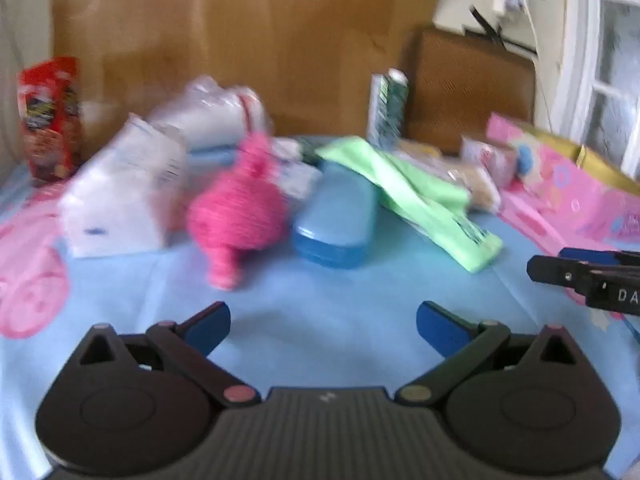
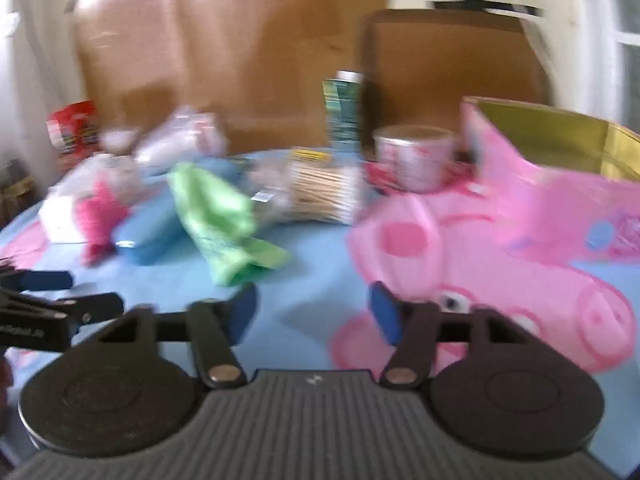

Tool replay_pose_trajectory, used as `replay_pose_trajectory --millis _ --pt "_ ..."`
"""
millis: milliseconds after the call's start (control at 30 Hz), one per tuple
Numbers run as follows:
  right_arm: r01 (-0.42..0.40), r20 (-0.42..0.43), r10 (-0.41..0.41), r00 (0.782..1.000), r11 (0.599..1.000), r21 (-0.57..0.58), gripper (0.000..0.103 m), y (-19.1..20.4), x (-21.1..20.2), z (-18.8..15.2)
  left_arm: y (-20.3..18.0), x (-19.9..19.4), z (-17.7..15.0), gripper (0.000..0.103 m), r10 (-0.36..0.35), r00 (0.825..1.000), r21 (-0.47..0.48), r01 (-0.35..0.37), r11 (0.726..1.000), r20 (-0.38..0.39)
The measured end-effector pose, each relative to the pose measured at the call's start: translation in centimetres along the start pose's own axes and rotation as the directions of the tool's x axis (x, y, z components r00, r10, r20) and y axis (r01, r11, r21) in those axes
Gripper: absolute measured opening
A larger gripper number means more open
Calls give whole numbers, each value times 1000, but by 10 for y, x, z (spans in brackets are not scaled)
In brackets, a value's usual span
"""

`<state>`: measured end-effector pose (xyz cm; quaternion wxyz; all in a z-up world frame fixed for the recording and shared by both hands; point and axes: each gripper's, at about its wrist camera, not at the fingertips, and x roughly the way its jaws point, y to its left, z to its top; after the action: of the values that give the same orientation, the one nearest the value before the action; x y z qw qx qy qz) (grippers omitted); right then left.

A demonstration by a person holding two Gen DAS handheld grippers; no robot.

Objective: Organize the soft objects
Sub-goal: 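Grasp the green cloth with the right gripper, then carry the green cloth into the pink tin box and release it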

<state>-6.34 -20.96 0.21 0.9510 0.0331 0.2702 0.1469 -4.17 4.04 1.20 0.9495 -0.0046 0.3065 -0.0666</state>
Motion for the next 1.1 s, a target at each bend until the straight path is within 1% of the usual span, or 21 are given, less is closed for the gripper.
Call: replay_pose_trajectory --millis 67,100,200,233,267,300,333,367,467,500,567,600,633,667,733,800,833,867,900,967,1100 --pt "-49 -4 48 999 997 -57 51 12 4 9 15 -9 4 97 10 999 -23 -9 1000 34" --pt "-56 -10 55 998 994 -95 51 20 10 14 23 -13 6 91 -4 999 -40 5 999 47" --pt "-82 -28 78 997 986 -146 51 35 28 20 34 -21 14 88 -55 997 -85 60 995 63" --pt "-87 -40 82 996 985 -147 45 38 35 22 37 -23 15 86 -81 994 -95 87 992 69" --pt "-94 -58 86 995 984 -151 14 40 44 22 38 -26 15 83 -112 991 -102 119 988 72" --pt "-97 -81 86 993 984 -146 4 41 49 21 36 -25 17 76 -148 987 -108 154 982 67" --pt "-107 -82 97 992 986 -126 4 39 47 18 34 -24 20 69 -197 979 -115 202 973 53" --pt "-123 -65 116 991 986 -113 4 39 33 12 30 -21 23 66 -255 966 -124 257 958 38" --pt "-152 -57 147 987 983 -106 4 36 1 -3 17 -7 29 59 -415 910 -177 408 896 -6" --pt "-171 -62 166 984 980 -98 4 37 -12 -10 9 -1 31 56 -456 890 -187 444 876 -25" --pt "-183 -68 177 982 978 -100 5 39 -30 -22 -13 9 28 54 -497 865 -182 480 858 -62" --pt "-181 -67 174 982 977 -109 8 41 -35 -25 -25 15 28 54 -493 866 -170 474 864 -89" --pt "-179 -62 172 983 976 -124 13 43 -39 -28 -36 18 24 54 -472 875 -158 454 877 -109" --pt "-177 -56 170 984 974 -144 34 45 -41 -30 -46 22 21 54 -446 886 -148 427 892 -130" --pt "-133 -25 130 991 975 -181 62 48 -39 -32 -54 30 19 54 -393 903 -146 371 917 -174" --pt "-147 -47 140 989 971 -188 58 47 -27 -32 -53 31 16 49 -378 910 -161 353 922 -169" --pt "-161 -61 153 986 970 -181 49 46 -20 -32 -53 30 15 38 -377 911 -166 351 921 -168" --pt "-158 -31 155 987 967 -201 15 46 -18 -32 -55 32 16 30 -385 905 -172 356 918 -181" --pt "-158 -29 156 987 963 -216 9 47 -15 -31 -55 32 18 20 -403 896 -184 371 910 -186" --pt "-160 6 163 987 970 -184 9 41 -17 -26 -61 26 31 20 -411 895 -170 383 908 -175" --pt "-48 175 75 982 987 -157 8 5 -42 -8 -110 19 77 20 -466 875 -56 463 884 -129"
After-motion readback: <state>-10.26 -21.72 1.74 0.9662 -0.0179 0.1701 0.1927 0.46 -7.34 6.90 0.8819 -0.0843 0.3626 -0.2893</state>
